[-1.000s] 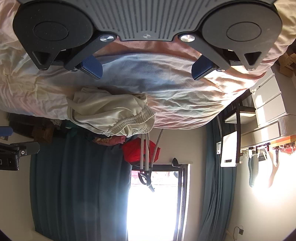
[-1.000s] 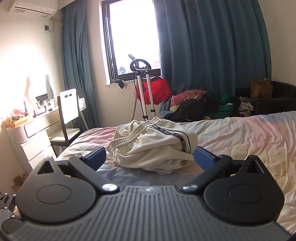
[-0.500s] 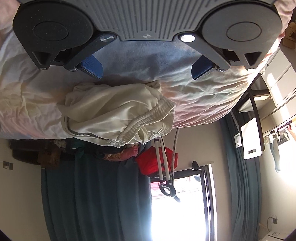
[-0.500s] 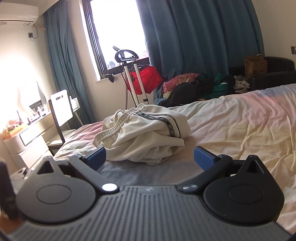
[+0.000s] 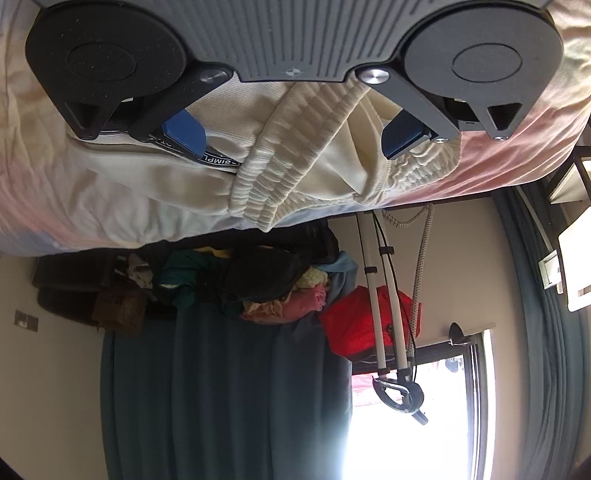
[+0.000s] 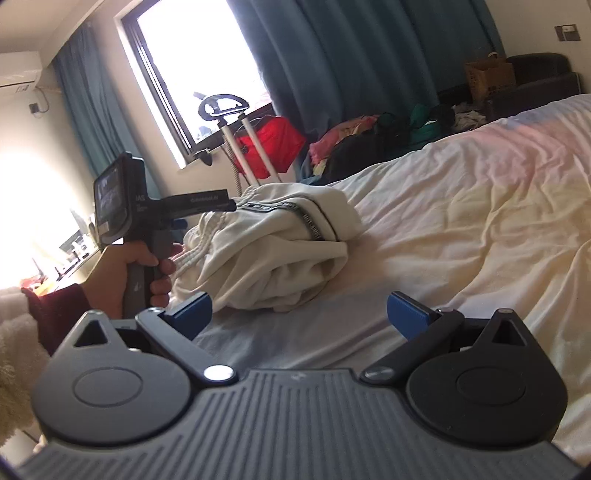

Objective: Fold clothes
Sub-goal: 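Reach the left gripper to the sweatpants waistband and close on it, then lift the waistband with the left gripper while the right gripper grasps a leg cuff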

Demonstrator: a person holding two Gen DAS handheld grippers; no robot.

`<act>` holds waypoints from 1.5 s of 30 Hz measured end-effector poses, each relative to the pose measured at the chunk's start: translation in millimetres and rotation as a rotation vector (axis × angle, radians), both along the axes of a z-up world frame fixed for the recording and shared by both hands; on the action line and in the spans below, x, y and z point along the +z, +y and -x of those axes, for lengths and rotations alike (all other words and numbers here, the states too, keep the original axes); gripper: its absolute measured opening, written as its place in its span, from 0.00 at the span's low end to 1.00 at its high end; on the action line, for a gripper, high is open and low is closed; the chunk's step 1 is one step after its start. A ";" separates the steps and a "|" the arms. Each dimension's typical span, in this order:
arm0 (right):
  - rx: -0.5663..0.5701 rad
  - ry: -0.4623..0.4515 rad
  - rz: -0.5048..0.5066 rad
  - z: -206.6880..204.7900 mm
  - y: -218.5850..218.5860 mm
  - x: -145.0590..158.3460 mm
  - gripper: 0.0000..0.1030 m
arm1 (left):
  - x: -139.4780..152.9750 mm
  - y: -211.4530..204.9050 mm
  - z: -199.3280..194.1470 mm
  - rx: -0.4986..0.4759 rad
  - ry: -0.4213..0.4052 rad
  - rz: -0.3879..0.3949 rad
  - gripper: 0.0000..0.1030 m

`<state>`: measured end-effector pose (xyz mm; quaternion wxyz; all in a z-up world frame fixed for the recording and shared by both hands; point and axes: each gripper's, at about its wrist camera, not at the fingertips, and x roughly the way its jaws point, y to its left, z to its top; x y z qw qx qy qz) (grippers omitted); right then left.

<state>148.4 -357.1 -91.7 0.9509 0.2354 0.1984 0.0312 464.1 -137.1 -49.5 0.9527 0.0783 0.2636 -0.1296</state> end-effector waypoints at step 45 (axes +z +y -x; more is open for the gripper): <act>0.182 0.021 0.187 77.8 77.4 15.3 0.97 | -8.3 131.2 400.8 -0.113 -0.041 0.271 0.72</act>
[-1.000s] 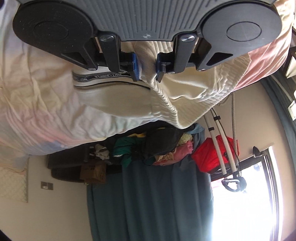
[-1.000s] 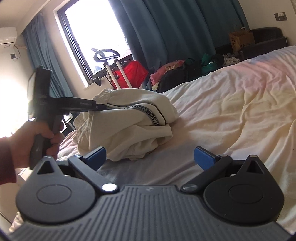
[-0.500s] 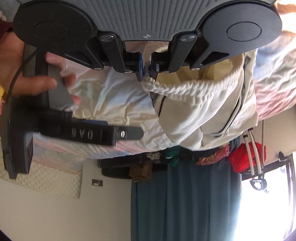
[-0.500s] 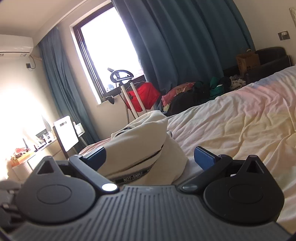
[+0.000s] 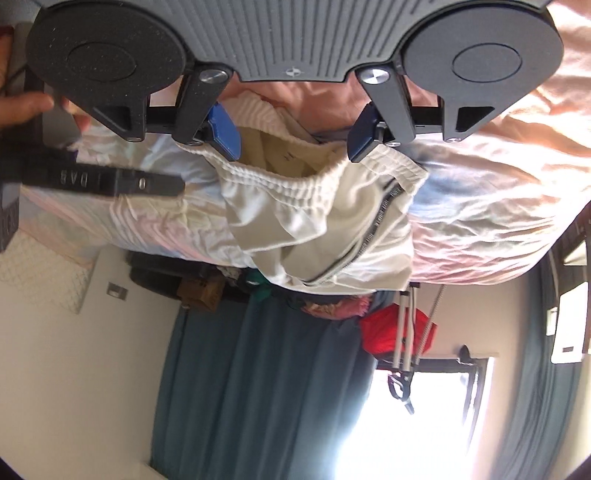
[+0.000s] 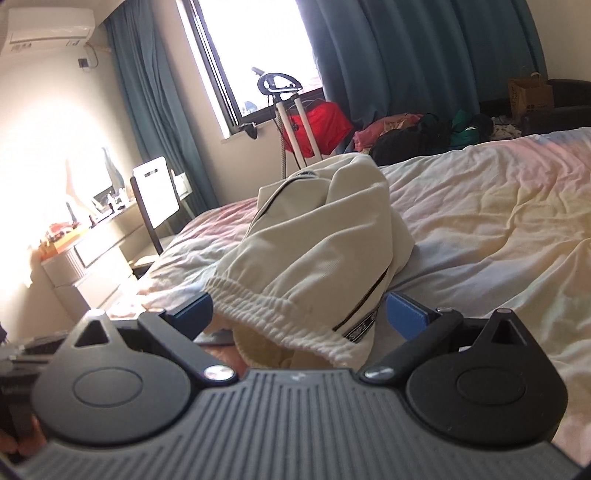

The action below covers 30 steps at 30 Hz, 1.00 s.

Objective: Fold clothes
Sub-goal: 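Lift the waistband with the left gripper while the right gripper grasps a leg cuff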

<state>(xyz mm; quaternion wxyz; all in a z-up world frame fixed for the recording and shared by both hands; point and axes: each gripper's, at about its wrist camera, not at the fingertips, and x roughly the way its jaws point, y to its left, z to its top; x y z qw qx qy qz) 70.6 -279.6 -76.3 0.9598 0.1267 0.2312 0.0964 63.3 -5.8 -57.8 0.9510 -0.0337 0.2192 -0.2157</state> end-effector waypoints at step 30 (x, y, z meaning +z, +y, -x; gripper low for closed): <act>-0.375 -0.006 -0.174 -6.1 -56.6 -1.3 0.20 | -45.4 -25.0 -33.1 0.062 0.003 -0.240 0.86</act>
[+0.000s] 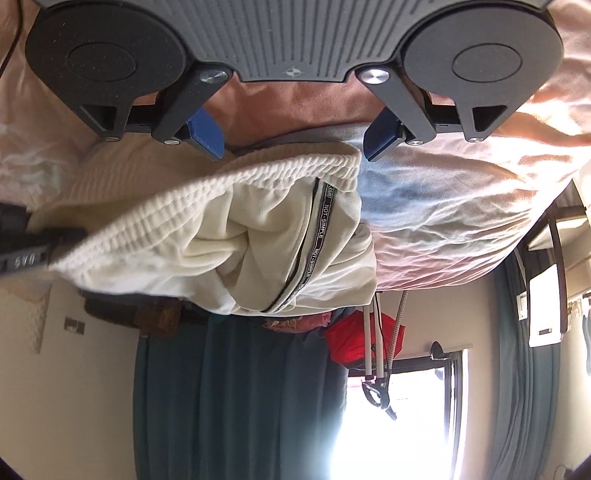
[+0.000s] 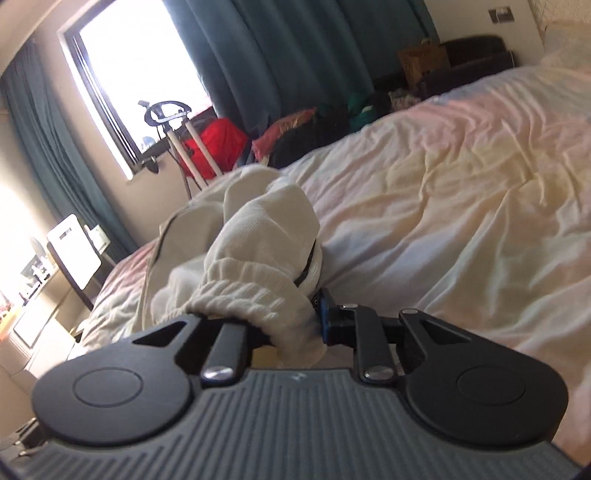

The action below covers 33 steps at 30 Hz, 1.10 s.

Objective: Fold clothes

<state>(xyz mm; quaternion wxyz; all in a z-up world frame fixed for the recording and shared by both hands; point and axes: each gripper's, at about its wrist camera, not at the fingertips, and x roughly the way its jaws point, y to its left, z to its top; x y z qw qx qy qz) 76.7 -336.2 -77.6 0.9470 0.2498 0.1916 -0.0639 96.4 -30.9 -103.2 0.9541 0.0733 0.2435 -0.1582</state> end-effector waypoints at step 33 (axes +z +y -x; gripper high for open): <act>0.322 0.108 0.559 -26.0 99.9 -32.6 0.22 | 21.0 42.7 -59.5 0.438 -0.207 0.002 0.81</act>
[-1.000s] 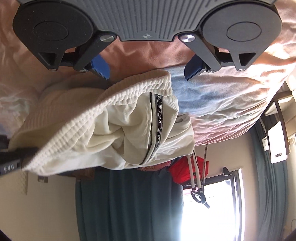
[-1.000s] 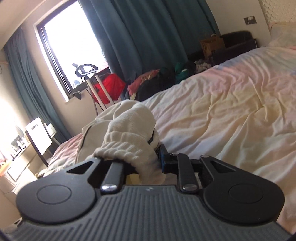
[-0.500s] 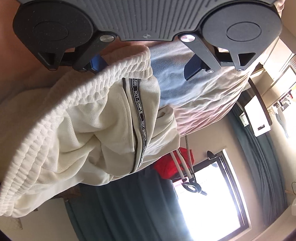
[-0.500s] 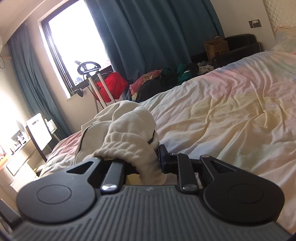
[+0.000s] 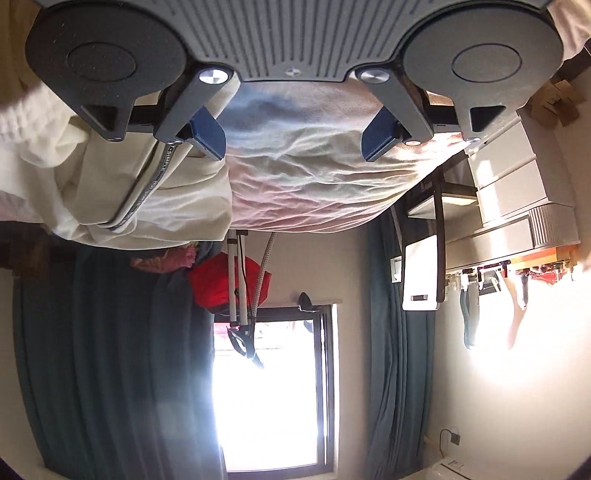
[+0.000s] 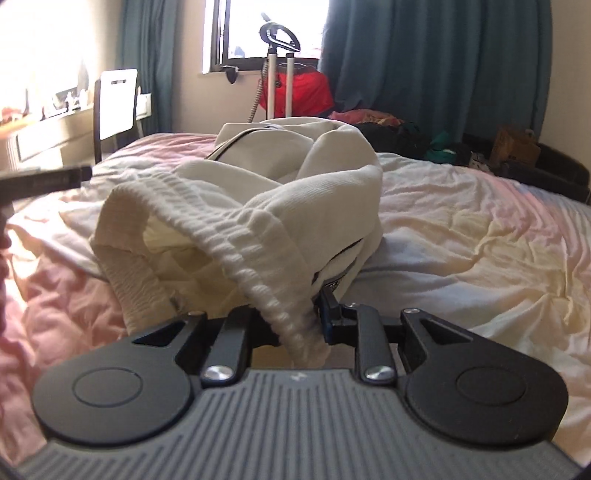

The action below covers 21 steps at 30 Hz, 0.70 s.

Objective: Fold clothes

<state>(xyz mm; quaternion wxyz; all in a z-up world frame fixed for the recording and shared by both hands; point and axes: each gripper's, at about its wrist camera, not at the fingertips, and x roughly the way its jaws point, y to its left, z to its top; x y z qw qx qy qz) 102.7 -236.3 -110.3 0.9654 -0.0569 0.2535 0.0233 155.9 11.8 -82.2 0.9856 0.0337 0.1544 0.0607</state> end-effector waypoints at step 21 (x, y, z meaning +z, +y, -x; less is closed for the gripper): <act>-0.187 -0.214 -0.379 28.5 -74.1 43.7 0.19 | -51.2 -88.9 20.9 -0.469 0.111 -0.124 1.00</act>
